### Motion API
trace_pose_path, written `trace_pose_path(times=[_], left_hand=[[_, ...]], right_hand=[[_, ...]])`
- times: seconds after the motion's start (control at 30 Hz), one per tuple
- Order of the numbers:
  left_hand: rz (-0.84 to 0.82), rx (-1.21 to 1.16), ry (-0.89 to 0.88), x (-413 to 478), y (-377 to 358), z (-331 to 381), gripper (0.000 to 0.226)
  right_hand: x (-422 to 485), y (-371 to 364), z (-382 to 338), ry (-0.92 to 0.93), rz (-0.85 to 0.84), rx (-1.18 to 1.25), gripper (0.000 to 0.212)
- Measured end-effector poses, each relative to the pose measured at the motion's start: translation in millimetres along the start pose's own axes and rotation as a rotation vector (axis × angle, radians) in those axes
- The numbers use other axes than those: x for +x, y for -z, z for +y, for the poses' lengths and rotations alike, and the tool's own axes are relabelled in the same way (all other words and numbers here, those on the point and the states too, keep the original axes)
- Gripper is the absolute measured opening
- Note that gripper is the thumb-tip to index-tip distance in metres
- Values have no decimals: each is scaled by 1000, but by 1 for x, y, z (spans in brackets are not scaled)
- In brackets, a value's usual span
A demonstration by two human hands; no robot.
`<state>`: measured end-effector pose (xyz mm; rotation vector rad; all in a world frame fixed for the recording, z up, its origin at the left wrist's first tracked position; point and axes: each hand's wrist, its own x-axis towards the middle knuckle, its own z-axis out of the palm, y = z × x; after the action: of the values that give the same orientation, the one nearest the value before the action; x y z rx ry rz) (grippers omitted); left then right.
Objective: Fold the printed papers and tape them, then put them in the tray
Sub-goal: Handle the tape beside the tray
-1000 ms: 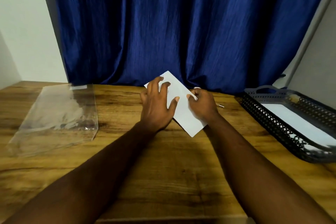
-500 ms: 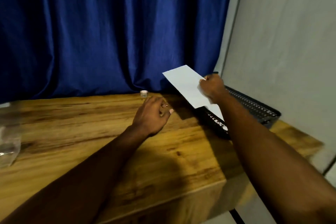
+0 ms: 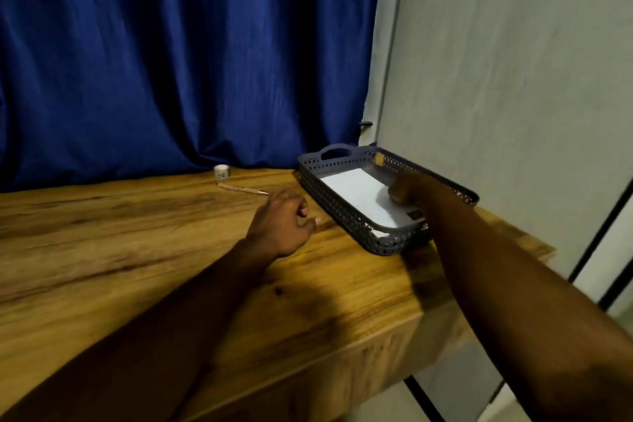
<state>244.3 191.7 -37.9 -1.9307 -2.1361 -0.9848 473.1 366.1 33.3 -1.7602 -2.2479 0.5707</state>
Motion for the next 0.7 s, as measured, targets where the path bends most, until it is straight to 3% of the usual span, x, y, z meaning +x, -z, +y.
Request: trace_pose_path(times=[0.23,0.43,0.57,0.7], left_hand=[[-35,30,-15,10,-5,-6,23],[-1,-23,72,24,6,-18,24],[116,37,142,32,25,-42,20],[286,5,328,42,49,-78,5]], right_hand=[[-12,7,-26,76,197,-166,46],[-40,-2,-95,421,418,-136,29],[-53,-35,-148,604,317,127,15],[-40,-81,-174,581,160,163,13]])
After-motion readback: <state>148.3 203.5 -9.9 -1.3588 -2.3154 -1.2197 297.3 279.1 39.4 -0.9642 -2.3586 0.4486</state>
